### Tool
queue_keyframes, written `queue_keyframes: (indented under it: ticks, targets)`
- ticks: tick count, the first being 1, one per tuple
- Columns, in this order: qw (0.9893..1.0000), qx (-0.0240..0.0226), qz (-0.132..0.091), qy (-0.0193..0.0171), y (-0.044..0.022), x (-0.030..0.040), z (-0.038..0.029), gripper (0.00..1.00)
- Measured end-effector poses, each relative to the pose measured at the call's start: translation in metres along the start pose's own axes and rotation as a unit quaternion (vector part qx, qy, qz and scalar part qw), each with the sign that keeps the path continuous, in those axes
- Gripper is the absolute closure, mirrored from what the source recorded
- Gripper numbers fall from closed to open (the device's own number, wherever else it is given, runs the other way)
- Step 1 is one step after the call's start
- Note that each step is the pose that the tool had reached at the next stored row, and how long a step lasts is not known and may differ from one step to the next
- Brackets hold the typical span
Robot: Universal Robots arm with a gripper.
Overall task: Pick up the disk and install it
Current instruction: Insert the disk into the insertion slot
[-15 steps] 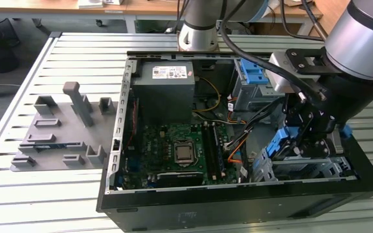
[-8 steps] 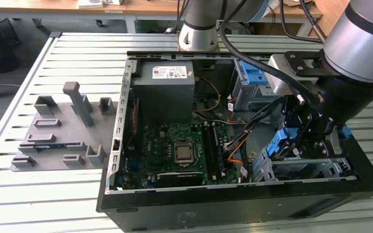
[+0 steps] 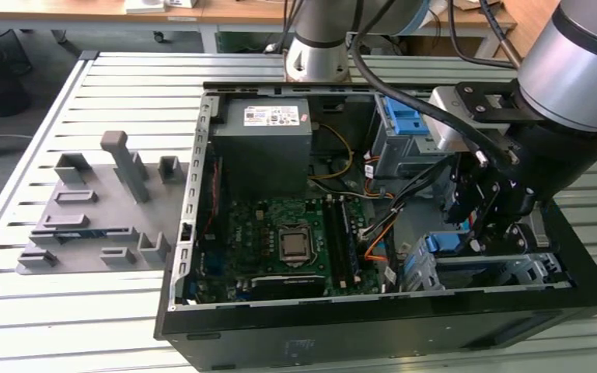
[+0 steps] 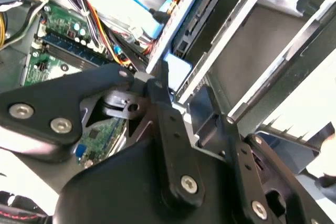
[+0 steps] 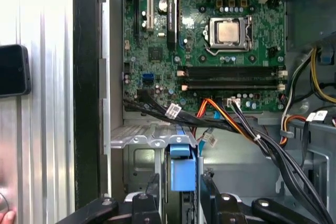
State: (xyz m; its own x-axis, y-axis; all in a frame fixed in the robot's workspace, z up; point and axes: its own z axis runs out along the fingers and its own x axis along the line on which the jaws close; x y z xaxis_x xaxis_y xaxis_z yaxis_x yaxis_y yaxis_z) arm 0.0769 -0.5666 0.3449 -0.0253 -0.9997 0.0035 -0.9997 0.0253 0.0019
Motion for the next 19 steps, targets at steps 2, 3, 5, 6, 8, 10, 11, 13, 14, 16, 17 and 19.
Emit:
queue_keyframes:
  ticks: [2, 3, 5, 6, 8, 10, 11, 13, 14, 16, 17, 19]
  targets:
    - [1.0, 0.0, 0.0, 0.0002, 0.0, 0.0, 0.0, 0.56]
    - [1.0, 0.0, 0.0, 0.0003, 0.0, 0.0, 0.0, 0.56]
    - [1.0, 0.0, 0.0, 0.0005, 0.0, 0.0, 0.0, 0.58]
    - [1.0, 0.0, 0.0, 0.0006, 0.0, 0.0, 0.0, 0.58]
    - [1.0, 0.0, 0.0, 0.0008, 0.0, 0.0, 0.0, 0.7]
    - [1.0, 0.0, 0.0, 0.001, 0.0, 0.0, 0.0, 0.76]
    - [1.0, 0.0, 0.0, 0.0011, 0.0, 0.0, 0.0, 0.82]
    - [1.0, 0.0, 0.0, 0.0013, 0.0, 0.0, 0.0, 0.87]
    - [1.0, 0.0, 0.0, 0.0014, 0.0, 0.0, 0.0, 0.87]
    - [1.0, 0.0, 0.0, 0.0016, 0.0, 0.0, 0.0, 0.89]
    - [1.0, 0.0, 0.0, 0.0017, 0.0, 0.0, 0.0, 0.89]
    - [1.0, 0.0, 0.0, 0.0024, 0.0, 0.0, 0.0, 0.89]
